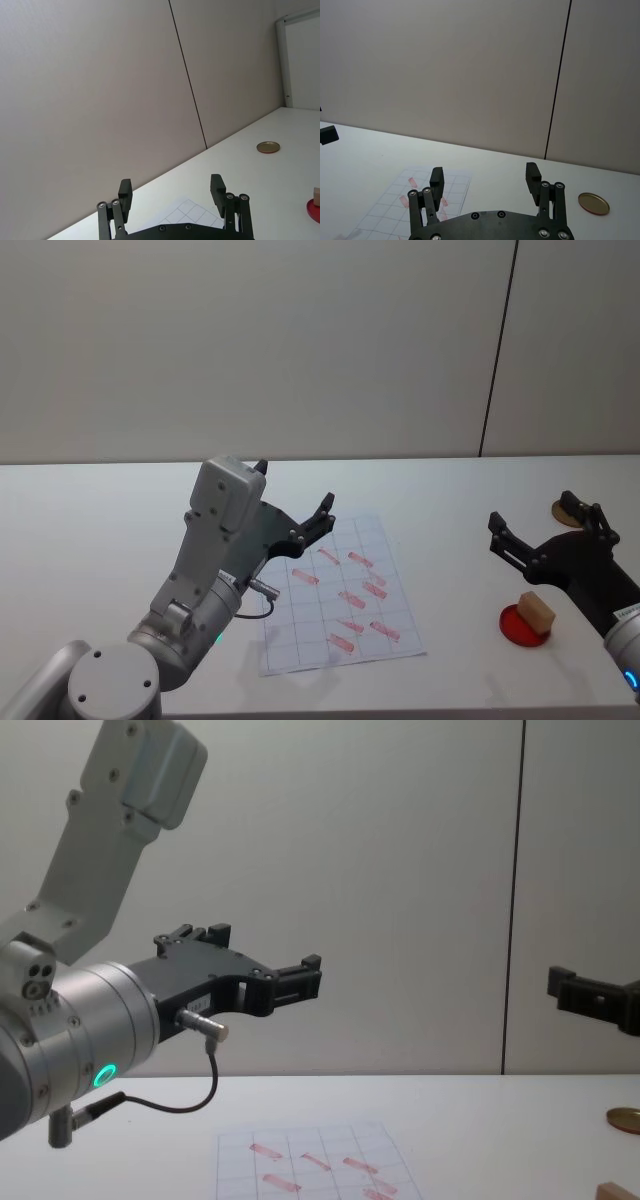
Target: Use the one hand to pick up the stamp and affix it onto the A4 paper.
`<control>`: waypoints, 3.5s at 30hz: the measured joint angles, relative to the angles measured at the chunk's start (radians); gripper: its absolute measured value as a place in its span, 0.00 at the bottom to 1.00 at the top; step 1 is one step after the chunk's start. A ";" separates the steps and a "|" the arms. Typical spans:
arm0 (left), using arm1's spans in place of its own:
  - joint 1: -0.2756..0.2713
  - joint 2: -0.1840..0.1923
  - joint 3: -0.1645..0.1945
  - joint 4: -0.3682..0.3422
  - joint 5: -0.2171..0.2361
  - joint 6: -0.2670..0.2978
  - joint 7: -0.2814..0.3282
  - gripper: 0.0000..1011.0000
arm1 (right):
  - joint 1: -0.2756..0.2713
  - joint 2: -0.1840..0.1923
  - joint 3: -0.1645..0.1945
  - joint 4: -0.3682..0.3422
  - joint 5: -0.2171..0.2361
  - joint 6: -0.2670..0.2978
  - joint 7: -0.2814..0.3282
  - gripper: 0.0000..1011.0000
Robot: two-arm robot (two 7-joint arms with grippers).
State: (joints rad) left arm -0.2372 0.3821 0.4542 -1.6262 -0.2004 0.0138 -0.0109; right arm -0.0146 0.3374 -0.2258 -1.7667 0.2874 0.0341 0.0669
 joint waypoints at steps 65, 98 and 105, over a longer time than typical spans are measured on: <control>0.000 0.000 0.000 0.000 0.000 0.000 0.000 0.98 | 0.084 0.002 0.039 0.100 -0.021 0.251 -0.030 0.99; 0.000 0.000 0.000 0.000 0.000 0.000 0.000 0.98 | 0.252 -0.042 0.046 0.388 0.025 0.451 0.094 0.99; 0.000 0.000 0.000 0.000 0.000 0.000 0.000 0.98 | 0.279 -0.052 0.038 0.441 0.006 0.451 0.115 0.99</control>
State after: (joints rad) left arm -0.2372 0.3821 0.4542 -1.6262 -0.2004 0.0139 -0.0110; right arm 0.2648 0.2851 -0.1878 -1.3252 0.2929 0.4853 0.1823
